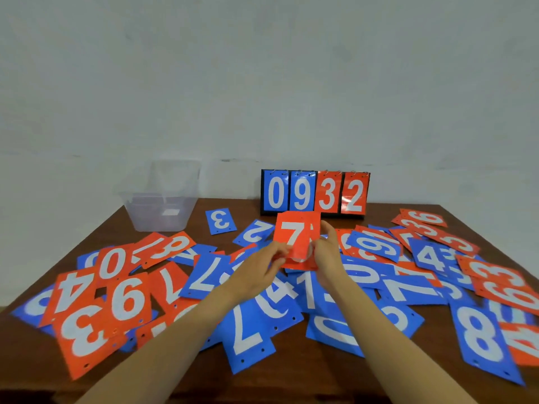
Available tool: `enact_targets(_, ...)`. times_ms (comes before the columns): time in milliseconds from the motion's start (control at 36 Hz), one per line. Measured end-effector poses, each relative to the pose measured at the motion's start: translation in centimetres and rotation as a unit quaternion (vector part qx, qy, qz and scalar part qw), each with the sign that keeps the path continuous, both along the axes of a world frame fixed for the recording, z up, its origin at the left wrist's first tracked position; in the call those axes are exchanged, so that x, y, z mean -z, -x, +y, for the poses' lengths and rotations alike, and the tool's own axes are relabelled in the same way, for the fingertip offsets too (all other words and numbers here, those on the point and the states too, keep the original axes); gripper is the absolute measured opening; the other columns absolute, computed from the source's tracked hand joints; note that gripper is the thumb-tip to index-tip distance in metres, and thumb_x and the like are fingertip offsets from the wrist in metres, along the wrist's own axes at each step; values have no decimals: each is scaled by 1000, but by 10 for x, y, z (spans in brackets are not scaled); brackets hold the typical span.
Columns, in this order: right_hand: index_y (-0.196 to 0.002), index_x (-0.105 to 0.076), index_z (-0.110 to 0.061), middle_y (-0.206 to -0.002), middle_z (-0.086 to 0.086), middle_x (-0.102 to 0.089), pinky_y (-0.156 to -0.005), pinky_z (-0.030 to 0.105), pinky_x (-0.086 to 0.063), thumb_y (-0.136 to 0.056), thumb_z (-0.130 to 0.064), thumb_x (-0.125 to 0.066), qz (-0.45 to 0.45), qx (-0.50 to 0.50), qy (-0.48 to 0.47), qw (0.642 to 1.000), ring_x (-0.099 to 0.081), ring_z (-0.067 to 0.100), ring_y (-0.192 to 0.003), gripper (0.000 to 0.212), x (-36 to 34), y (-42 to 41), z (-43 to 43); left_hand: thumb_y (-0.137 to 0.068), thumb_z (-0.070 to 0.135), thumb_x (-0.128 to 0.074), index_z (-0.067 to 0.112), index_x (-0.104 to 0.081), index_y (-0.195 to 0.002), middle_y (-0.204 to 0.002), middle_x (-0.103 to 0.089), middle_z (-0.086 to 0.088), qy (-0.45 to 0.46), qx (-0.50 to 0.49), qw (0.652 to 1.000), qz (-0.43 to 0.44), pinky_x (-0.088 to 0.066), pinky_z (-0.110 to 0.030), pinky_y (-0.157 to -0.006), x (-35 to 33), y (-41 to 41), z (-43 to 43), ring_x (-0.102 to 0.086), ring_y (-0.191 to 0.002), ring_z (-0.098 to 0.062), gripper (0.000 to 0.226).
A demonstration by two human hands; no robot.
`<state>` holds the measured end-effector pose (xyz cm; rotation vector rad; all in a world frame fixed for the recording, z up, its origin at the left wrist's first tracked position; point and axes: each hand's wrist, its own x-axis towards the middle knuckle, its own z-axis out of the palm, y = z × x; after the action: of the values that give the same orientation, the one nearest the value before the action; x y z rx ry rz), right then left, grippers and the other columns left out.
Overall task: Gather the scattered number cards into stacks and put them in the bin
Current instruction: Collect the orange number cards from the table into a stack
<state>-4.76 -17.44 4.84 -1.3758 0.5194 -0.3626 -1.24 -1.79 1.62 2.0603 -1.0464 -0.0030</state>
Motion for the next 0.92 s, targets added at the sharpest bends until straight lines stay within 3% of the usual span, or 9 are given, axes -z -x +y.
enact_targets(139, -138, -34, -31, -127, 4, -50, -79, 42, -55, -99, -8, -34, 2, 4, -2, 1000, -57, 24, -107, 45, -6, 10, -1, -100, 30, -43, 25, -43, -135, -133, -52, 7, -24, 10, 1000, -16, -42, -22, -100, -2, 8, -3, -47, -121, -5, 35)
enact_targets(333, -137, -37, -29, -135, 6, -51, -95, 53, -49, -100, -10, -35, -14, -7, 5, 1000, -55, 27, -117, 41, -6, 9, 6, -99, 32, -46, 26, -43, -136, -149, -35, 10, -63, 12, 997, -46, -33, -30, -112, 0, 5, -2, -30, -138, -9, 38)
enact_targets(500, -141, -33, -27, -139, 6, -46, -92, 45, -50, -94, -1, -47, -14, -35, 36, 999, -50, 27, -123, 55, 4, 0, 8, -98, 27, -49, 26, -39, -140, -151, -33, 8, -83, 4, 996, -45, -26, -28, -114, 4, -6, 0, -24, -142, -8, 44)
enact_targets(611, -140, -34, -29, -139, 6, -46, -92, 48, -51, -96, -1, -43, 6, -24, 52, 998, -51, 27, -121, 53, 10, -14, 8, -97, 31, -50, 24, -47, -135, -147, -40, 6, -73, -14, 997, -39, -31, -27, -111, 8, -21, 6, -31, -137, -8, 39)
enact_targets(722, -142, -32, -29, -141, 3, -44, -97, 50, -47, -98, -4, -38, 30, -20, 75, 997, -49, 24, -124, 50, 19, -26, 6, -98, 25, -49, 16, -52, -128, -136, -51, 0, -41, -104, 993, -36, -34, -21, -102, 18, -44, 17, -45, -127, -14, 32)
enact_targets(806, -142, -32, -28, -141, 3, -44, -97, 43, -47, -99, -3, -35, 47, -12, 73, 996, -47, 23, -124, 50, 28, -33, 1, -99, 28, -46, 13, -50, -133, -145, -42, -3, -146, -163, 976, 6, -27, -31, -111, 31, -67, 24, -33, -137, -19, 38)
enact_targets(861, -141, -32, -27, -141, 3, -44, -94, 40, -46, -99, -3, -33, 56, -2, 68, 996, -47, 22, -125, 49, 32, -38, -2, -100, 34, -42, 14, -51, -133, -152, -33, -3, -276, -134, 952, -4, -17, -44, -117, 39, -74, 25, -20, -144, -20, 40)
enact_targets(917, -141, -33, -26, -141, 3, -43, -92, 38, -45, -99, -2, -32, 57, 7, 63, 996, -46, 21, -124, 49, 36, -42, -5, -100, 40, -38, 18, -41, -141, -155, -25, 0, -333, -82, 939, -4, -3, -49, -118, 46, -72, 22, -11, -146, -17, 47)
